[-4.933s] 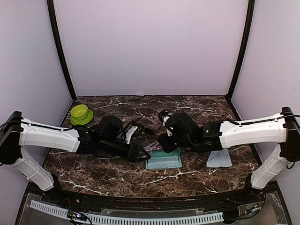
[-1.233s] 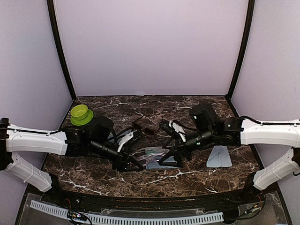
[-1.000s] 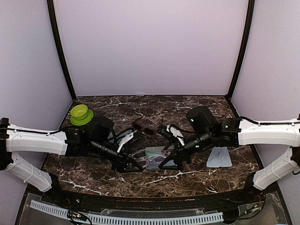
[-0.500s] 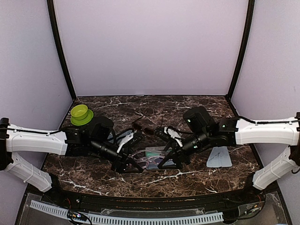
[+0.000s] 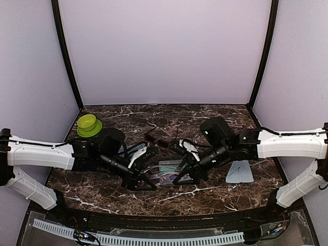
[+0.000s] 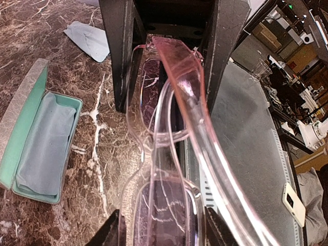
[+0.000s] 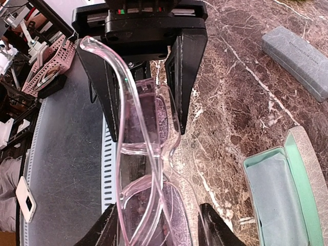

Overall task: Organize the sunglasses
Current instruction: Pass from the left arm to the right

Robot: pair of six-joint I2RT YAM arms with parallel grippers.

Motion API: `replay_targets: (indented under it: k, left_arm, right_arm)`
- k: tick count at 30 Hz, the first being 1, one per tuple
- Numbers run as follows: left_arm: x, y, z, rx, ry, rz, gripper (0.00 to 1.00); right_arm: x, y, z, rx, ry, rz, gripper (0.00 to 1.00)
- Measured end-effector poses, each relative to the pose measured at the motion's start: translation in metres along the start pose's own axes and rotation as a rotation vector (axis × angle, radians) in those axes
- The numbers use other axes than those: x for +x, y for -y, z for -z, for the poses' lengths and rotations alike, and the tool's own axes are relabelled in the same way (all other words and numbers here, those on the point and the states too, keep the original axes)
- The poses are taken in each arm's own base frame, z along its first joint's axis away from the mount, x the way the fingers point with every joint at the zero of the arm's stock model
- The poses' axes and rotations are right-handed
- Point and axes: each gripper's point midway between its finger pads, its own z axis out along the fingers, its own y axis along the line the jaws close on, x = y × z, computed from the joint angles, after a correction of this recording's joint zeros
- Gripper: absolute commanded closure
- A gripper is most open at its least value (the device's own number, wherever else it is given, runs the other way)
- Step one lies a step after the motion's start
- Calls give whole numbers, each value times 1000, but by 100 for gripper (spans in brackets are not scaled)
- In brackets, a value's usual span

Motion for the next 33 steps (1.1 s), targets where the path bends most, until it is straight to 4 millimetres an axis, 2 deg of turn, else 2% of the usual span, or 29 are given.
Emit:
replay_targets:
  k: [4,7,13,25,33]
  left_arm:
    - [1,-1,-1,0,-3,2,83]
    - [1,-2,-2,0,-4,3,63]
    - [0,-6,-2,-25,4,-3,47]
    - [4,-16,0,-77,20,8,33]
    - [-2,-7,8,-66,43,-27,30]
  right_arm:
    - [0,0,0,0,-1,0,69]
    - [0,0,0,1,-1,-2,71]
    - [1,2,0,9,-1,-5,75]
    - [5,6,0,33,7,-27,79]
    - [1,6,4,41,31,-34,80]
